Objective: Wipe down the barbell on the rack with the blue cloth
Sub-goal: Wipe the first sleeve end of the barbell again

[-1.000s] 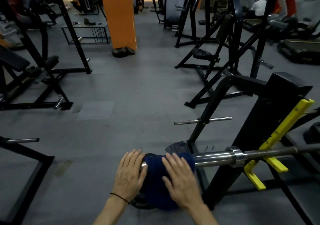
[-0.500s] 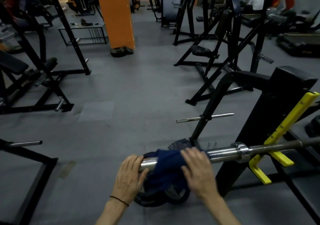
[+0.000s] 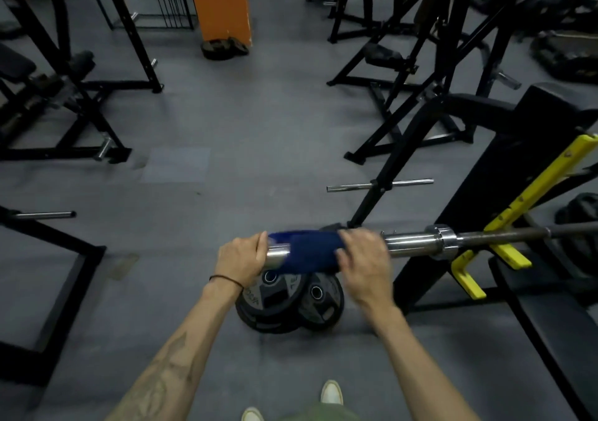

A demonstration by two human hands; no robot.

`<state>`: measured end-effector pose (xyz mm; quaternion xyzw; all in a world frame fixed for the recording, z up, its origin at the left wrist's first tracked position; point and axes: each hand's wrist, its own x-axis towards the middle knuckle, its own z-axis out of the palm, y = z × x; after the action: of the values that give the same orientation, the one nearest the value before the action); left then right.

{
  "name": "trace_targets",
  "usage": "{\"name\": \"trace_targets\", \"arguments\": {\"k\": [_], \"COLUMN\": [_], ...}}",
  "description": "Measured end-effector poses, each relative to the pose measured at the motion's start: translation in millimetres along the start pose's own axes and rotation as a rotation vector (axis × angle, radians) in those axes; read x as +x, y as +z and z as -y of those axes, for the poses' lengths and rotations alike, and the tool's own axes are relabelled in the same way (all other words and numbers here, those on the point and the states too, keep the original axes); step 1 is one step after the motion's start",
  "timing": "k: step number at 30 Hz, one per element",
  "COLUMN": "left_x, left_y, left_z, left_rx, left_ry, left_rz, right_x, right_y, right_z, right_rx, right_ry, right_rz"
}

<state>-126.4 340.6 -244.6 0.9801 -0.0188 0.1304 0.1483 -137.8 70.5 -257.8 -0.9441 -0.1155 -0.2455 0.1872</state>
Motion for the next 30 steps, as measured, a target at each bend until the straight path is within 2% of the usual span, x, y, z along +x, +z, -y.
{"name": "trace_targets", "arguments": {"k": [1, 3, 5, 6, 8, 10, 11, 12, 14, 16, 17, 18, 20, 22, 23, 25, 27, 29, 30], "left_x": [3, 3, -8, -13, -21, -28, -31, -33, -40, -47, -50, -52, -53, -52, -52, -52, -56, -59, -59], "left_y": [-1, -4, -2, 3, 10, 10, 9, 8, 6, 5, 6, 6, 7, 6, 5, 3, 3, 4, 6], "left_z": [-2, -5, -10, -10, -9, -5, -2, 2, 9, 12, 12, 12, 12, 12, 12, 14, 16, 17, 16], "left_rx": [0.017, 0.020, 0.014, 0.025, 0.046, 0.037, 0.030, 0.023, 0.021, 0.020, 0.019, 0.014, 0.000, -0.013, -0.020, -0.025, -0.027, -0.028, -0.028], "left_ry": [-0.034, -0.003, 0.068, 0.105, 0.158, 0.204, 0.218, 0.223, 0.201, 0.153, 0.139, 0.128, 0.116, 0.120, 0.122, 0.125, 0.126, 0.145, 0.165], "left_rz": [0.007, -0.103, -0.163, -0.163, -0.165, -0.189, -0.190, -0.179, -0.141, -0.125, -0.115, -0.106, -0.107, -0.118, -0.128, -0.144, -0.150, -0.163, -0.169], "right_x": [0, -6, -9, -9, -17, -16, -13, -12, -14, -15, -13, -14, -24, -28, -24, -20, -22, -23, -24], "right_y": [-9, -16, 1, 11, 25, 20, 16, 10, -3, -3, 4, 12, 24, 24, 20, 10, 2, 12, 20], "right_z": [-23, -36, 1, 29, 75, 68, 50, 29, -7, -2, 17, 42, 84, 77, 60, 23, 7, 38, 61], "right_rx": [-0.020, -0.060, -0.044, -0.001, 0.042, 0.037, 0.017, -0.017, -0.044, 0.009, 0.039, 0.078, 0.119, 0.086, 0.063, 0.003, 0.026, 0.082, 0.124], "right_ry": [0.124, 0.319, 0.387, 0.311, 0.005, -0.204, -0.211, -0.157, 0.121, 0.363, 0.408, 0.372, 0.090, -0.178, -0.229, -0.127, 0.162, 0.329, 0.308], "right_rz": [-0.045, -0.114, -0.157, -0.129, 0.026, 0.108, 0.089, 0.053, -0.052, -0.140, -0.157, -0.131, -0.012, 0.075, 0.063, -0.012, -0.101, -0.143, -0.117]}}
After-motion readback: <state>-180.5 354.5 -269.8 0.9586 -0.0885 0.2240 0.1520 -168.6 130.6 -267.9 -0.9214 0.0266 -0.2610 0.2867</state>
